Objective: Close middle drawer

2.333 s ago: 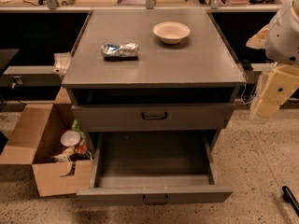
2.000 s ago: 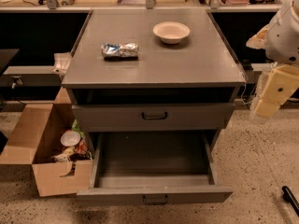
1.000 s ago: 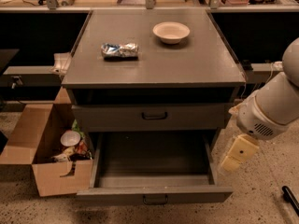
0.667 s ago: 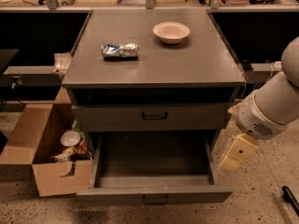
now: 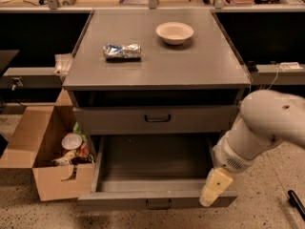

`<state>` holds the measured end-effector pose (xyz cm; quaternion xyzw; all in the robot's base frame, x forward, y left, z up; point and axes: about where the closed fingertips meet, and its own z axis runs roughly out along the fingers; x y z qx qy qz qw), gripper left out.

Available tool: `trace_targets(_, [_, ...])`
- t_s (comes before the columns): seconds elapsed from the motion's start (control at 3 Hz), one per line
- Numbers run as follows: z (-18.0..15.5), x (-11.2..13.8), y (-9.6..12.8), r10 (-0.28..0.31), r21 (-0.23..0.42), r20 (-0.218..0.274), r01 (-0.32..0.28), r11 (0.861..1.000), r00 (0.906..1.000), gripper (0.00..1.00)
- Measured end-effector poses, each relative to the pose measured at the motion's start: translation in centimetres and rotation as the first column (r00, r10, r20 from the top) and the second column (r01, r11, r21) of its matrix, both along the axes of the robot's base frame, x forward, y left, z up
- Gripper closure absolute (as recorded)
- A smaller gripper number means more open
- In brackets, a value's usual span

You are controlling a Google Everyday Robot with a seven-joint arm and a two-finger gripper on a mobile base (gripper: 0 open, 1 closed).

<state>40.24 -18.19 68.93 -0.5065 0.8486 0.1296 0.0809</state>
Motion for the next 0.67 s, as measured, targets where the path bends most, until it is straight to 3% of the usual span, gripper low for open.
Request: trace_targets(0.67, [-13.7,-2.2,1.9,-0.113,0.083,-0.099,0.121,0.989,0.9887,0.41])
